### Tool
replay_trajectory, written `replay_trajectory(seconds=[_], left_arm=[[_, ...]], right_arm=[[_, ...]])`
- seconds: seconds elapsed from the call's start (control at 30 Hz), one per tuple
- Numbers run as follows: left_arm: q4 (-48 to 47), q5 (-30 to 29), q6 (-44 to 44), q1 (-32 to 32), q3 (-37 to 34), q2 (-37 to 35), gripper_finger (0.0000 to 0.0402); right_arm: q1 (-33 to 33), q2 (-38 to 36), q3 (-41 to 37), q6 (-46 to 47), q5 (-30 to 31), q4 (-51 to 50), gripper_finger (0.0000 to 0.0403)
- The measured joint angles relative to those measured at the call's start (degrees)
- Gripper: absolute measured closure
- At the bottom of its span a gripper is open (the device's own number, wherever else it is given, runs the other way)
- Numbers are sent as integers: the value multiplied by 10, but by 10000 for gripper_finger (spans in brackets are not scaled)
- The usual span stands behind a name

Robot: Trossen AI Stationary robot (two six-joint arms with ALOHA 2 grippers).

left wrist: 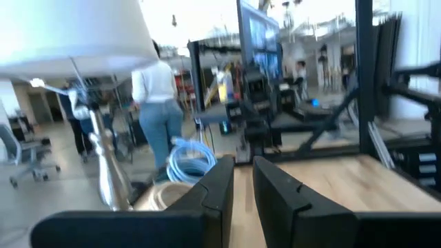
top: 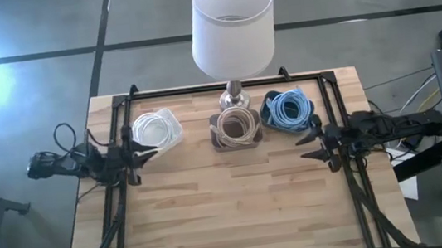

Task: Sort HDMI cables
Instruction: Return to Home Position

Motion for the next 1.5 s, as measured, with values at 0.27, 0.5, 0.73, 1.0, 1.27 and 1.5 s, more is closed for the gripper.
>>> replay_trajectory(seconds=[0.27, 0.5, 0.73, 1.0, 1.27, 1.5], left_arm=[[-4, 12, 31, 0, -17, -45, 342], [24, 12, 32, 0, -46, -45, 342], [99, 12, 40, 0, -96, -45, 342], [118, 11, 42, 1, -107, -46, 342], [117, 11, 41, 1, -108, -45, 342], [107, 4, 41, 2, -108, -45, 342]], right_arm=[[0, -120, -46, -1, -14, -8, 206], [0, -112, -55, -2, -7, -8, 206], [0, -123, -79, -3, -7, 8, 206], [0, -123, -115, 1, -8, 55, 206], [0, -118, -137, 0, -8, 100, 206], [0, -117, -137, -14, -6, 99, 207]])
